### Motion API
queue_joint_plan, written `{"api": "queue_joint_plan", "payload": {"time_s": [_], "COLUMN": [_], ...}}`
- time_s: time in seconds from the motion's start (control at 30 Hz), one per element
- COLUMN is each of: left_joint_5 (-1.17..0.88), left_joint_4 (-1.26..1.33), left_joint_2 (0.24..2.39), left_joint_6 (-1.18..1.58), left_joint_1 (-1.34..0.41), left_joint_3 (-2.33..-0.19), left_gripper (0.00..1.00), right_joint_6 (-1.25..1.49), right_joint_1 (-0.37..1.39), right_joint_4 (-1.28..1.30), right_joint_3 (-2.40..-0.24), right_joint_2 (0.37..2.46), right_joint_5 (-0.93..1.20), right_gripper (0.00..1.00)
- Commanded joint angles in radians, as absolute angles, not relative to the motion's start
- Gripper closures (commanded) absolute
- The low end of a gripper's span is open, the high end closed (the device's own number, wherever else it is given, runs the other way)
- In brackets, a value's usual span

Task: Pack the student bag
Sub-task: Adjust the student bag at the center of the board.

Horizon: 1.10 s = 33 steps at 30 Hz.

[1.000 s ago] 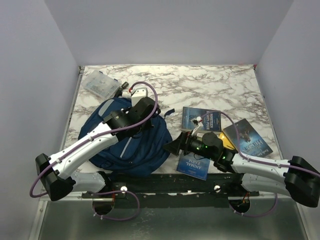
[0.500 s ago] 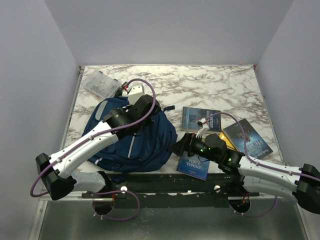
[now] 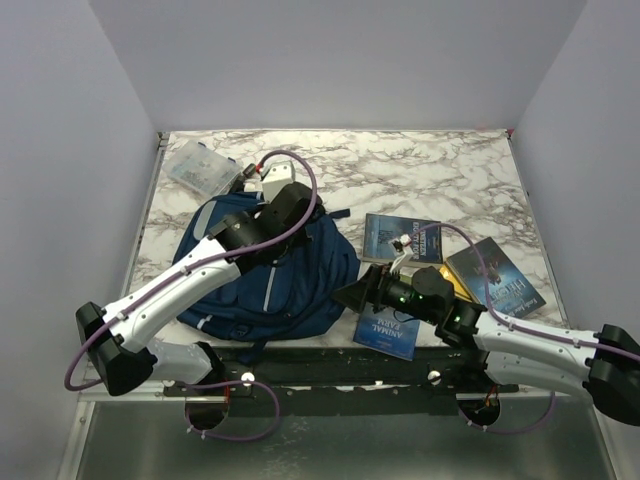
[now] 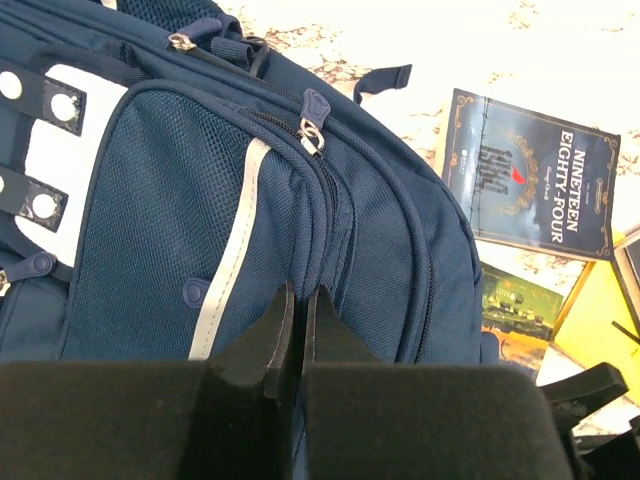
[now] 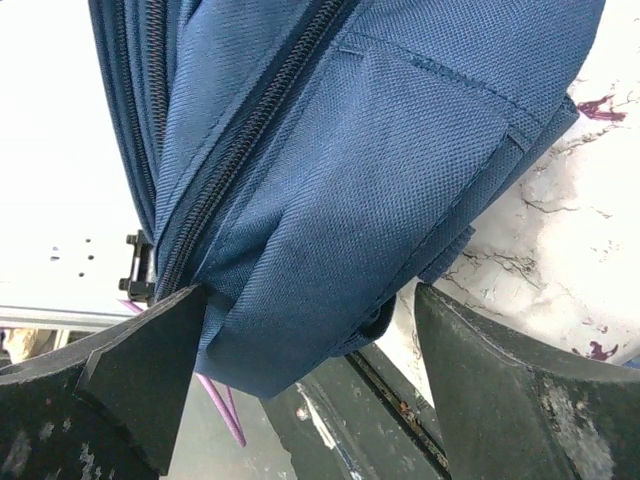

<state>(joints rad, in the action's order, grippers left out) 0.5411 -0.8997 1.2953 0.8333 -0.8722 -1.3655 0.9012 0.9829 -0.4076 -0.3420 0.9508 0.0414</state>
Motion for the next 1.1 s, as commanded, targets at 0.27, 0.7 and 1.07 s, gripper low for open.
{"api": "queue_joint_plan", "payload": {"time_s": [0.27, 0.7, 1.07], "left_joint_5": [0.266, -0.067, -0.236], "left_joint_4": [-0.467, -0.348, -0.371], "left_joint_2": [0.798, 0.506, 0.935], "left_joint_6": [0.476, 0.439, -0.099], "left_joint_1": [-0.871, -0.868, -0.855], "left_joint_3": [-0.866, -0.653, -0.97], "left_gripper": [1.0, 1.0, 1.0], "right_joint_6": [0.778, 0.707, 1.093], "right_joint_1": [0.935, 0.657, 0.659], "right_joint_4": [-0.003, -0.073, -0.564], "right_joint_3": [-0.507, -0.736, -0.471], "right_joint_2": [0.857, 1.244, 1.295], "right_joint_5": [-0.27, 0.519, 0.623], "right_gripper": [0.0, 0.0, 0.01]}}
